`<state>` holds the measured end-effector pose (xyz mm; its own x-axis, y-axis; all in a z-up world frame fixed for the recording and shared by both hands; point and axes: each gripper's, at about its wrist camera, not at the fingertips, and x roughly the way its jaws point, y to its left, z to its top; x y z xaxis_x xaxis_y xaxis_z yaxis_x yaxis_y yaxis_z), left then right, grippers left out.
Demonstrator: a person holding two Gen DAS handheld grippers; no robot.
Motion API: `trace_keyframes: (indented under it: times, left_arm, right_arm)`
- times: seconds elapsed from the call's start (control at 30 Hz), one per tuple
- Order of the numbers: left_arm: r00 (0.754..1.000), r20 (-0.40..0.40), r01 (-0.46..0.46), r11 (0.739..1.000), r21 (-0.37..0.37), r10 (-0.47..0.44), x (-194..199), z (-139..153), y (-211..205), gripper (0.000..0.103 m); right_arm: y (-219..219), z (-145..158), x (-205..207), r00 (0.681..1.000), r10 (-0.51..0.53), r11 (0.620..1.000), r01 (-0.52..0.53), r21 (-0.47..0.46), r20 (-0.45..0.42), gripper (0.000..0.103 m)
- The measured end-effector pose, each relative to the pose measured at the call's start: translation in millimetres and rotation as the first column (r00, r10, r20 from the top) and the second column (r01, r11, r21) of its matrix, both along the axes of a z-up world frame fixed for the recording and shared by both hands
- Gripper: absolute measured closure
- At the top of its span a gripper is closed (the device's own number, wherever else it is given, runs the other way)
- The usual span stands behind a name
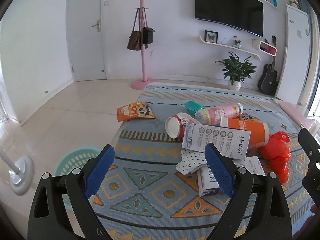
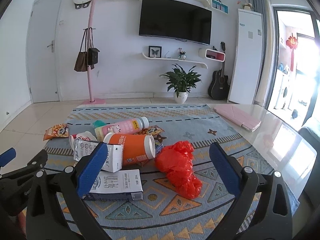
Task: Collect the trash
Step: 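Move both tools toward the pile of trash on the rug, then grasp the polka-dot tissue with the left gripper while the right gripper grasps the red plastic bag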
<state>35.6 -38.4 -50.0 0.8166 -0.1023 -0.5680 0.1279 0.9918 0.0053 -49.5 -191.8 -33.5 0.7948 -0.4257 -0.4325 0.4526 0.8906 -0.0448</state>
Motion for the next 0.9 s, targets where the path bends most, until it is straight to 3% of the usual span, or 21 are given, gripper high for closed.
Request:
trace_keyframes:
  times: [0.73,0.9]
  left_arm:
    - [1.0,-0.014,0.022,1.0,0.011,-0.021,2.3,-4.8,-3.7,0.014]
    - [0.996,-0.082,0.04,0.999,-0.024,-0.042,12.7,-11.4,15.2,0.014]
  right_arm:
    - [-14.6,-5.2,4.2,1.0,0.005,0.999,-0.003,0.051,-0.03,0.006]
    - [-38.3,-15.7,-0.9,0.999,0.001,1.0,-0.001,-0.007,-0.048,0.006]
